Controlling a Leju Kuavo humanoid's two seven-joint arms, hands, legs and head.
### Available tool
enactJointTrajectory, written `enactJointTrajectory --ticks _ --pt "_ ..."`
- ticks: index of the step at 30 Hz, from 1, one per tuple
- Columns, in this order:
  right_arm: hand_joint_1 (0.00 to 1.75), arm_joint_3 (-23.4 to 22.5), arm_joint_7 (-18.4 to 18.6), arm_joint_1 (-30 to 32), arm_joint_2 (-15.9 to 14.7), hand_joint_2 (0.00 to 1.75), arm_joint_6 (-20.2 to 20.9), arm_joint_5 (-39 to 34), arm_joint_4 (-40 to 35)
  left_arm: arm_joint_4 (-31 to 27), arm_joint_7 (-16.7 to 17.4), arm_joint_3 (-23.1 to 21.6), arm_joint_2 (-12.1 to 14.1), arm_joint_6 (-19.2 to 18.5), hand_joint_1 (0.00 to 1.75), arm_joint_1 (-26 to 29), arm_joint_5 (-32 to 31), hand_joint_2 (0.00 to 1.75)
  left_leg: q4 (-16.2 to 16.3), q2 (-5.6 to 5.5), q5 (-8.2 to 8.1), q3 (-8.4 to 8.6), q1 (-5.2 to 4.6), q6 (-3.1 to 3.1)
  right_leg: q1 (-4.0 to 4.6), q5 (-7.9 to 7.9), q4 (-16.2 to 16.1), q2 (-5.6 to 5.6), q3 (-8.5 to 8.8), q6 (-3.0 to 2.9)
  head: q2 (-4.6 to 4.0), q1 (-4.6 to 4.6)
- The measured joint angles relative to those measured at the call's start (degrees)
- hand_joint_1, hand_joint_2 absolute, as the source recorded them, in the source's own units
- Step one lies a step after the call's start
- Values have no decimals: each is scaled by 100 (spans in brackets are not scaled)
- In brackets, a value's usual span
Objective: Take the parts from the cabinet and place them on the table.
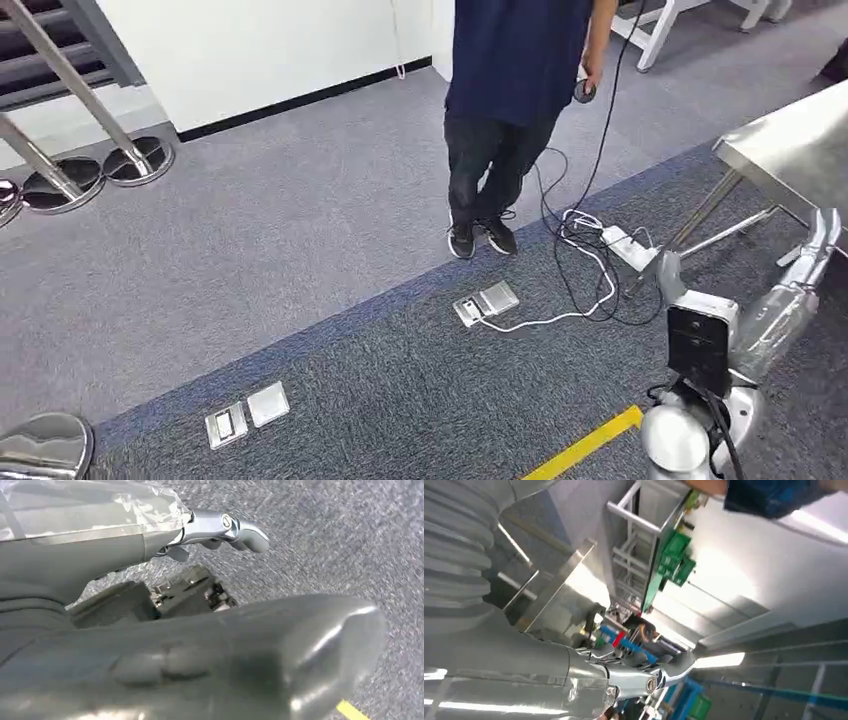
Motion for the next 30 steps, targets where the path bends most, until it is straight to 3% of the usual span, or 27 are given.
enactJointTrajectory --ticks 1,2,3,4,7,8,9,10,12,13,14,15,16,17,18,19,22,23,24,25,26,27,28,29,30 --pt "0 0 19 0 -7 175 0 0 0 0 -4 0 -2 2 0 -2 2 0 36 -86 -23 12 10 -26 -17 335 -538 39 223 0 0 17" --pt "0 0 35 -3 -11 175 0 2 0 -2 -18 0 -2 13 0 -2 2 0 84 -155 -60 9 20 -58 -48 611 -1061 202 439 14 0 50" --pt "0 0 52 -3 -20 175 0 9 7 0 -24 0 -2 24 0 -5 2 0 135 -208 -92 -22 6 -107 -71 495 -1194 502 493 19 0 70" --pt "0 2 68 12 -22 175 -4 18 2 0 -33 0 -2 28 0 -16 9 0 215 -275 -107 -71 10 -131 -66 514 -1254 492 496 -23 0 68" --pt "0 2 85 19 -35 175 -2 17 2 0 -44 0 -2 31 0 21 18 0 154 -429 -64 -103 46 -221 -21 530 -1262 322 510 -118 0 41" --pt "0 2 85 14 -35 175 0 17 2 0 -44 0 0 31 0 35 22 0 212 -332 -111 -96 50 -242 -51 555 -1303 232 538 -162 0 55" --pt "0 4 87 23 -35 175 0 17 2 0 -46 0 -2 22 0 30 20 0 386 -45 -221 -163 10 -277 -50 552 -1319 171 556 -175 0 -11" --pt "0 4 87 22 -35 175 0 20 2 0 -46 0 -2 15 0 18 22 0 749 122 -423 -347 27 -315 -37 544 -1319 82 564 -204 0 -79" --pt "0 4 87 22 -37 175 0 28 2 0 -46 0 -6 0 0 16 22 0 1662 213 -809 -808 68 -360 -15 525 -1318 -76 571 -231 0 -101" --pt "0 4 89 22 -37 175 0 31 2 0 -46 0 -5 -2 0 29 22 0 1943 220 -863 -961 83 -369 -9 518 -1318 -149 573 -235 0 -111" --pt "0 4 90 21 -37 175 0 33 2 0 -46 0 -4 -2 0 44 22 0 1939 223 -783 -975 88 -366 -6 509 -1318 -225 583 -233 0 -120" --pt "0 4 90 20 -37 175 0 33 2 0 -46 0 -4 -2 0 48 22 0 1681 235 -603 -852 88 -353 -5 498 -1318 -290 595 -228 0 -129" --pt "0 4 90 19 -37 175 0 33 2 0 -48 0 -4 -2 0 47 22 0 1204 270 -358 -613 85 -328 -4 483 -1318 -354 617 -221 0 -142" --pt "0 4 90 17 -37 175 0 35 2 0 -48 0 -4 -2 0 44 22 0 706 354 -135 -347 74 -296 -4 468 -1319 -410 645 -211 0 -142" --pt "0 4 90 14 -37 175 0 35 2 0 -48 0 -4 0 0 36 20 0 166 583 -48 -95 43 -256 -4 447 -1323 -473 680 -191 0 -147" --pt "0 4 92 14 -37 175 0 35 2 0 -48 0 -4 4 0 28 20 0 170 619 -77 -93 -9 -250 19 423 -1333 -509 698 -152 0 -133" --pt "0 4 94 15 -39 175 0 37 2 0 -48 0 -4 24 0 37 11 0 138 457 -63 -125 -61 -167 -28 425 -1393 -634 747 -65 0 -140" --pt "0 4 94 15 -39 175 0 37 0 0 -50 0 -6 26 0 38 11 0 21 388 -11 -48 -33 -116 0 399 -1402 -658 783 -14 0 -147" --pt "0 6 94 14 -44 175 0 37 2 0 -52 0 -7 26 0 45 9 0 -39 364 31 10 6 -95 -33 314 -1291 -421 778 -4 0 -118" --pt "0 7 90 17 -44 175 -4 37 0 0 -52 0 -4 26 0 33 7 0 -59 327 56 19 15 -46 -28 122 -1011 -198 634 -18 0 -116" --pt "0 7 92 23 -57 175 -4 37 2 0 -52 0 -4 28 0 19 13 0 -59 275 58 17 15 -17 -27 -106 -585 -69 426 -20 0 -83" --pt "0 7 109 39 -59 175 -4 33 2 0 -52 0 -7 26 0 18 7 0 -54 214 49 12 6 -5 -24 -307 -91 -18 165 -11 0 -55" --pt "0 7 109 57 -59 175 -4 35 2 0 -52 0 -15 26 0 23 4 0 -43 154 42 8 1 4 -24 -393 248 -6 -30 -5 0 -35" --pt "0 7 109 63 -59 175 -4 35 2 0 -52 0 -15 26 0 30 0 0 -32 86 35 9 0 2 -24 -343 354 -3 -119 0 0 -28" --pt "0 7 109 64 -61 175 -4 33 2 0 -52 0 -15 24 0 35 -2 0 -19 8 26 16 4 -8 -29 -141 180 0 -77 5 0 -11"
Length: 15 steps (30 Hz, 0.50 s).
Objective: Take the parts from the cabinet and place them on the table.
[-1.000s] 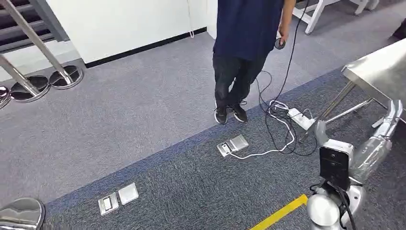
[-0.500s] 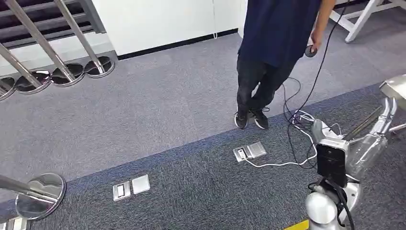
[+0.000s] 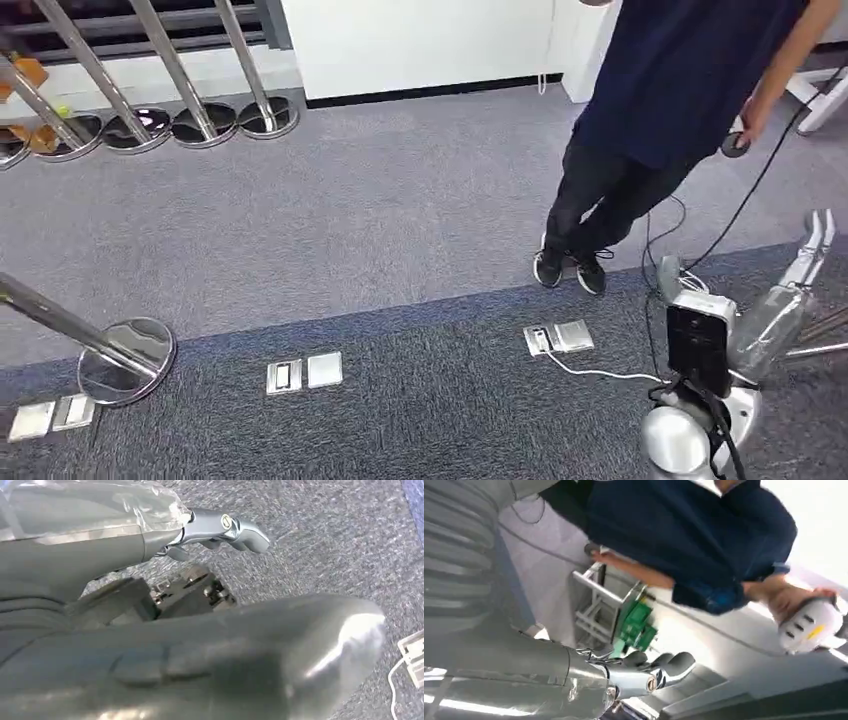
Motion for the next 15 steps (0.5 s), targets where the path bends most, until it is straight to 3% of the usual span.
enactJointTrajectory --ticks 2,3,4,5,7,8,9,10,11,13,14,15 --pt "0 0 -20 0 0 175 0 -4 0 0 0 0 0 -2 0 -9 -11 0 61 -160 -37 9 16 -43 -20 594 -954 88 385 -5 0 39" --pt "0 0 -35 0 0 175 0 -7 0 0 0 0 -2 -2 0 -11 -17 0 110 -216 -68 -19 29 -77 -52 731 -1392 371 542 -7 0 78" --pt "0 0 -39 11 2 175 0 -13 0 0 4 0 -2 -2 0 -21 -15 0 179 -268 -99 -66 5 -122 -34 649 -1432 527 558 -12 0 79" --pt "0 0 -44 26 0 175 -2 -17 -2 0 7 0 0 -2 0 -21 -22 0 189 -337 -97 -95 17 -148 -30 674 -1423 419 536 -70 0 81" --pt "0 0 -48 30 2 175 0 -31 -2 0 11 0 -2 -2 0 -6 -48 0 146 -412 -67 -115 52 -220 18 681 -1422 323 542 -136 0 57" --pt "0 0 -50 29 2 175 0 -31 -2 0 17 0 0 -2 0 -6 -61 0 161 -473 -68 -118 53 -250 -15 708 -1474 252 562 -182 0 54" --pt "0 0 -52 24 2 175 0 -33 -2 0 22 0 0 -2 0 -2 -63 0 270 -275 -136 -118 41 -265 -23 727 -1500 157 591 -207 0 55" --pt "0 -2 -52 38 2 175 -2 -31 -9 0 26 0 -2 -6 0 -16 -74 0 498 -21 -291 -234 24 -300 -21 719 -1509 96 605 -237 0 -35" --pt "0 -2 -52 47 2 175 -2 -31 -13 0 30 0 -2 -20 0 -31 -76 0 878 112 -500 -423 42 -333 -5 715 -1510 18 608 -246 0 -79" --pt "0 -2 -50 55 2 175 -2 -33 -11 0 33 0 -2 -28 0 -32 -76 0 1780 205 -865 -875 83 -373 22 693 -1509 -145 611 -271 0 -96" --pt "0 -2 -50 56 2 175 -2 -33 -11 0 37 0 -4 -28 0 -21 -79 0 1939 210 -860 -960 96 -382 25 687 -1509 -214 617 -268 0 -107" --pt "0 -2 -50 56 4 175 -2 -33 -11 0 37 0 -2 -28 0 -11 -79 0 1818 215 -739 -899 102 -378 26 675 -1509 -283 627 -262 0 -112"
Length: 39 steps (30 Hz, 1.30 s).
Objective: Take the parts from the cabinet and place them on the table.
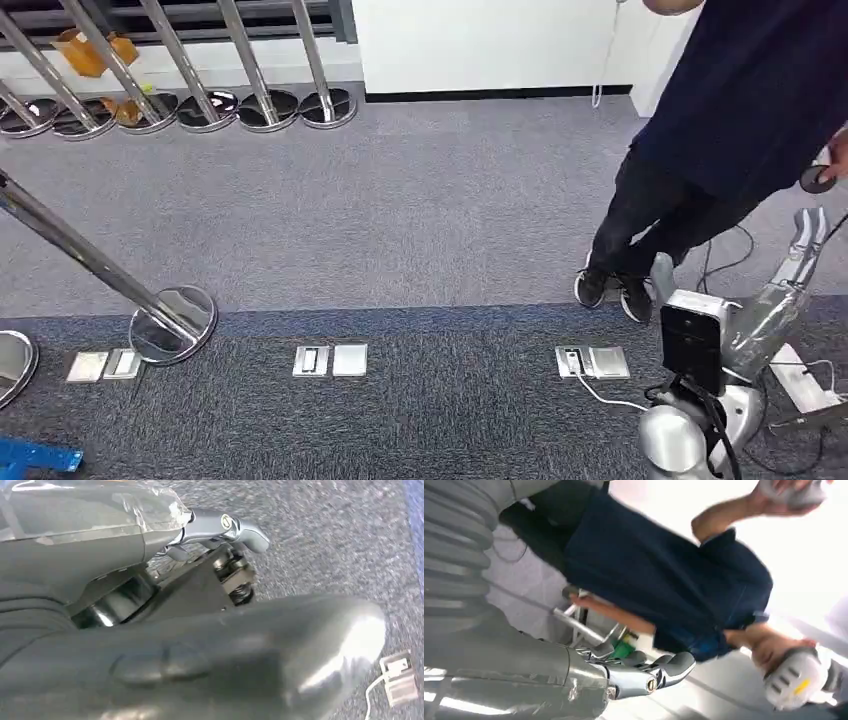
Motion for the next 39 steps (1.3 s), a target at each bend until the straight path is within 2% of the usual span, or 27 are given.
enactJointTrajectory --ticks 2,3,4,8,9,10,11,13,14,15,17,18,19,22,24,25,26,28,29,30,31,32,33,34,35,38,39 --pt "0 0 0 -1 -2 175 0 0 0 0 0 0 0 0 0 -3 2 0 -853 72 440 445 -2 33 -1 -23 0 -122 38 21 0 -20" --pt "0 0 -2 -5 -2 175 0 2 -2 0 0 0 -2 0 0 -9 2 0 -1411 229 654 752 -12 63 -1 -41 0 -179 69 36 0 -24" --pt "0 0 -2 -4 -2 175 0 4 -2 0 4 0 -2 0 0 -21 2 0 -1638 448 610 844 -59 96 22 -63 -2 -225 99 71 0 -26" --pt "0 0 0 -12 0 175 0 11 -2 0 13 0 0 4 0 -28 2 0 -1713 231 642 823 -149 225 -29 -89 -67 -395 182 214 0 -20" --pt "0 0 0 -19 -4 175 2 13 -4 0 13 0 -2 11 0 -15 2 0 -1816 185 715 901 -68 275 -55 -139 -24 -233 203 251 0 -2" --pt "0 2 -2 -12 -2 175 2 18 -4 0 18 0 0 11 0 -29 2 0 -1846 138 728 917 -81 315 -52 -273 157 77 128 243 0 4" --pt "0 2 -2 -7 -7 175 2 17 -4 0 20 0 0 9 0 -49 2 0 -1845 98 737 915 -80 352 -53 -480 491 197 -39 228 0 15" --pt "0 0 11 2 -17 175 2 0 -4 0 20 0 -9 -18 0 -64 -2 0 -1840 -37 725 916 -88 369 -28 -870 1441 276 -546 237 0 92" --pt "0 0 13 3 -17 175 0 0 -4 0 24 0 -13 -17 0 -61 -2 0 -1832 -108 721 915 -96 373 -25 -884 1694 280 -711 242 0 105" --pt "0 0 13 3 -17 175 0 0 -4 0 33 0 -13 -18 0 -53 -2 0 -1826 -186 717 924 -97 375 -25 -743 1639 281 -728 240 0 118" --pt "0 0 13 1 -17 175 2 0 -4 0 35 0 -13 -17 0 -55 -2 0 -1805 -344 696 954 -90 353 -33 -214 860 317 -418 221 0 151" --pt "0 0 13 -2 -20 175 2 0 -4 0 35 0 -13 -17 0 -59 -2 0 -1779 -418 677 963 -82 329 -45 53 339 449 -188 217 0 177" --pt "0 0 13 -8 -22 175 2 0 -2 0 35 0 -17 -20 0 -63 -4 0 -1743 -485 648 946 -75 290 -61 44 49 727 -59 218 -2 201" --pt "0 0 44 -13 -31 175 0 0 -4 0 35 0 -17 -18 0 -63 -11 0 -1735 -611 633 909 -74 198 10 65 11 544 -57 125 0 184" --pt "0 0 52 -37 -28 175 2 13 -4 2 35 0 -15 -17 0 -62 -22 0 -1721 -658 630 911 -64 138 -33 107 -62 404 -33 41 0 184" --pt "0 0 63 -42 -31 175 2 22 -4 2 35 0 -17 -18 0 -65 -26 0 -1581 -387 530 870 -81 111 -31 118 -83 340 -16 23 0 148" --pt "0 0 74 -36 -31 175 0 33 -7 2 35 0 -20 -20 0 -82 -39 0 -1253 -168 317 698 -74 74 -26 115 -95 280 -9 -2 0 46" --pt "0 0 74 -36 -33 175 0 42 -7 2 35 0 -22 -35 0 -101 -48 0 -272 -20 -126 212 -34 13 -8 105 -94 119 -6 -14 0 20" --pt "0 -2 74 -36 -31 175 0 42 -7 2 35 0 -22 -41 0 -94 -50 0 37 -10 -197 48 -18 -3 -6 93 -93 45 -5 -16 0 11" --pt "0 -2 74 -37 -33 175 0 42 -7 2 35 0 -22 -53 0 -84 -52 0 78 -6 -132 9 -4 -10 -5 84 -93 -24 2 -12 0 2" --pt "0 0 74 -37 -33 175 0 42 -7 2 35 0 -22 -52 0 -80 -55 0 -137 4 35 109 5 -8 -6 72 -93 -87 14 -3 0 -4" --pt "0 0 74 -38 -33 175 0 42 -7 2 35 0 -22 -52 0 -80 -57 0 -566 42 273 321 11 -1 -10 57 -93 -151 37 11 0 -11" --pt "0 0 74 -39 -33 175 0 50 -7 2 35 0 -22 -55 0 -84 -59 0 -1143 163 534 622 9 15 -12 39 -94 -214 71 31 0 -17" --pt "0 0 74 -40 -33 175 0 61 -7 2 35 0 -24 -55 0 -91 -61 0 -1621 443 685 878 -5 41 -3 18 -94 -260 109 55 0 -33" --pt "0 0 77 -38 -33 175 0 68 -7 2 39 0 -24 -59 0 -106 -61 0 -1726 611 641 889 -41 72 40 -32 -76 -310 136 103 0 -37" --pt "0 0 96 -44 -35 175 0 72 -7 2 44 0 -26 -57 0 -107 -63 0 -1737 383 632 871 -109 171 -8 -41 -144 -453 224 199 0 -17" --pt "0 -2 96 -47 -37 175 2 85 -7 2 44 0 -26 -57 0 -110 -61 0 -1817 300 671 921 -86 230 -12 -68 -154 -524 272 252 0 -22"
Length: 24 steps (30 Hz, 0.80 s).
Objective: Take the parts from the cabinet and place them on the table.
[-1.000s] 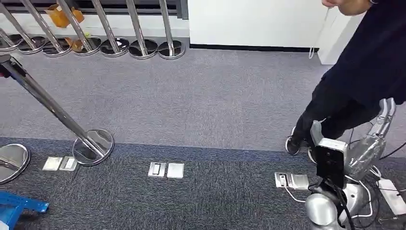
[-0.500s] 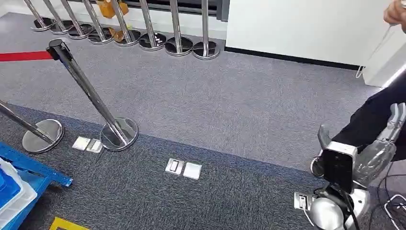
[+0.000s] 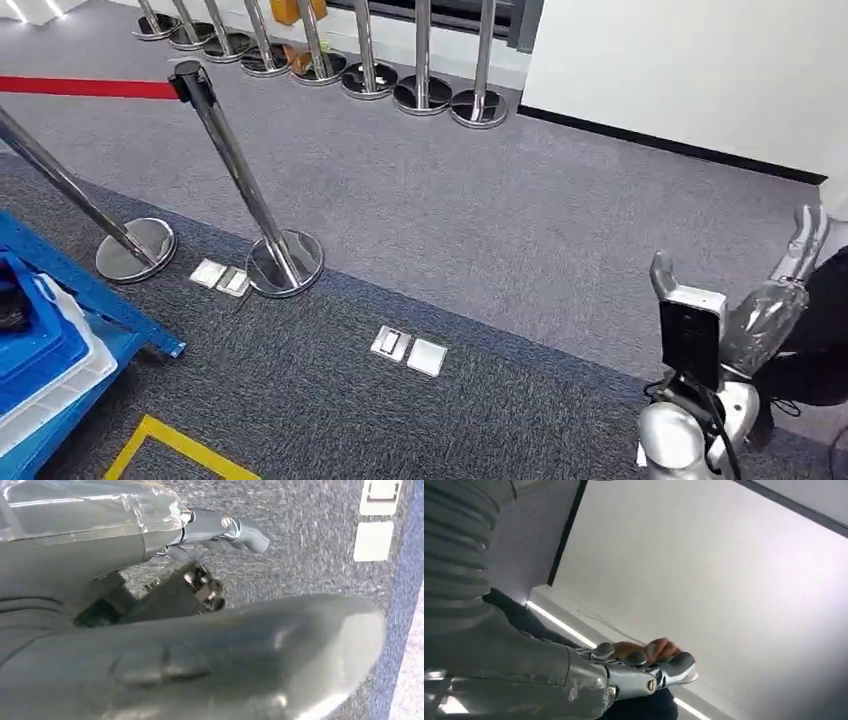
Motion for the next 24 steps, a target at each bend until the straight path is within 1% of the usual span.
enactJointTrajectory --ticks 1,2,3,4,5,6,7,8,9,10,11,12,13,14,15,16,17,18,19,20,21,22,23,24 --pt "0 2 7 -9 -7 175 2 4 -2 0 0 0 -2 0 0 3 0 0 -48 -50 46 40 33 33 -44 -76 102 275 2 24 0 16" --pt "0 2 4 -10 -9 175 -2 17 -2 2 9 0 -2 2 0 -14 -2 0 -60 -111 64 40 39 89 -33 -290 401 551 -143 14 0 18" --pt "0 -2 4 -5 -22 175 -2 13 -2 2 13 0 -2 2 0 -28 -2 0 -60 -185 66 38 39 106 -25 -527 842 697 -356 10 0 53" --pt "0 -7 4 12 -29 175 -2 -4 -2 2 13 0 -4 0 0 -30 -9 0 -60 -253 59 36 35 117 -15 -733 1328 769 -603 14 0 83" --pt "0 -9 2 34 -31 175 -2 -4 -2 2 20 0 -7 0 0 -24 -13 0 -57 -338 56 38 26 121 -8 -852 1743 795 -835 16 0 112" --pt "0 -9 -6 41 -31 175 -2 -13 -2 2 24 0 -7 0 0 -17 -13 0 -56 -420 55 44 21 123 -4 -817 1893 805 -952 10 0 127" --pt "0 -9 -9 39 -31 175 -2 -24 -2 4 31 0 -7 0 0 -13 -13 0 -55 -506 54 53 19 122 -3 -618 1730 811 -926 -3 0 146" --pt "0 -9 -20 37 -35 175 -2 -24 -2 7 33 0 -7 0 0 -15 -11 0 -53 -597 53 69 19 120 -3 -326 1305 829 -770 -25 0 162" --pt "0 -9 -28 34 -35 175 -2 -26 -2 7 33 0 -7 2 0 -17 -11 0 -50 -680 47 85 21 111 -5 -30 773 896 -547 -50 0 184" --pt "0 -9 -33 28 -37 175 -2 -28 -2 7 33 0 -13 4 0 -17 -11 0 -38 -739 36 86 30 94 -5 201 269 1107 -339 -74 0 216" --pt "0 -9 -41 22 -39 175 -2 -28 -2 7 33 0 -26 4 0 -26 -5 0 -3 -785 14 62 2 59 10 176 50 1309 -272 -82 0 223" --pt "0 -9 -46 18 -42 175 -2 -35 -2 7 31 0 -28 7 0 -28 4 0 0 -872 4 46 15 19 12 195 40 1204 -280 -94 0 227" --pt "0 -9 -65 4 -42 175 -2 -35 -2 7 33 0 -31 7 0 -19 4 0 -16 -898 3 32 36 -13 38 185 44 1154 -275 -118 0 221" --pt "0 -9 -74 -20 -42 175 -2 -39 -2 7 33 0 -31 9 0 -3 7 0 -41 -962 17 34 48 -63 55 187 42 1101 -264 -154 0 217" --pt "0 -9 -85 -35 -42 175 0 -39 -2 7 33 0 -28 20 0 3 7 0 -40 -995 15 33 26 -98 -1 217 -11 1038 -242 -201 0 212" --pt "0 -9 -90 -55 -42 175 2 -39 -2 9 31 0 -28 26 0 15 11 0 50 -773 -30 44 41 -105 -11 251 -58 949 -218 -218 0 214" --pt "0 -9 -96 -50 -42 175 0 -39 0 9 31 2 -28 26 0 6 11 0 268 -480 -194 -55 38 -139 -10 246 -74 893 -197 -253 0 140" --pt "0 -11 -94 -48 -42 175 -2 -46 0 9 31 2 -28 26 0 -14 11 0 711 -361 -444 -272 58 -180 -7 240 -76 808 -188 -265 0 85" --pt "0 -11 -98 -49 -42 175 0 -46 0 9 31 2 -28 26 0 -20 13 0 1171 -330 -651 -507 80 -214 -5 233 -74 733 -186 -273 0 61" --pt "0 -11 -98 -50 -42 175 0 -48 2 9 31 2 -28 26 0 -16 13 0 1590 -321 -795 -731 99 -247 -5 220 -73 653 -185 -278 0 42" --pt "0 -11 -98 -49 -42 175 0 -48 2 9 31 2 -31 26 0 -6 13 0 1798 -316 -812 -853 119 -265 -7 209 -72 583 -182 -269 0 31" --pt "0 -11 -98 -50 -42 175 -2 -50 4 9 31 2 -30 26 0 8 13 0 1718 -310 -697 -829 141 -282 -13 194 -71 512 -169 -259 0 24" --pt "0 -9 -98 -50 -42 175 0 -50 4 9 31 2 -29 26 0 17 13 0 1348 -276 -460 -655 162 -298 -23 175 -69 440 -148 -237 0 11" --pt "0 -11 -98 -51 -42 175 -2 -50 4 11 31 2 -28 26 0 16 13 0 811 -182 -187 -388 175 -310 -33 153 -65 373 -118 -212 0 4"
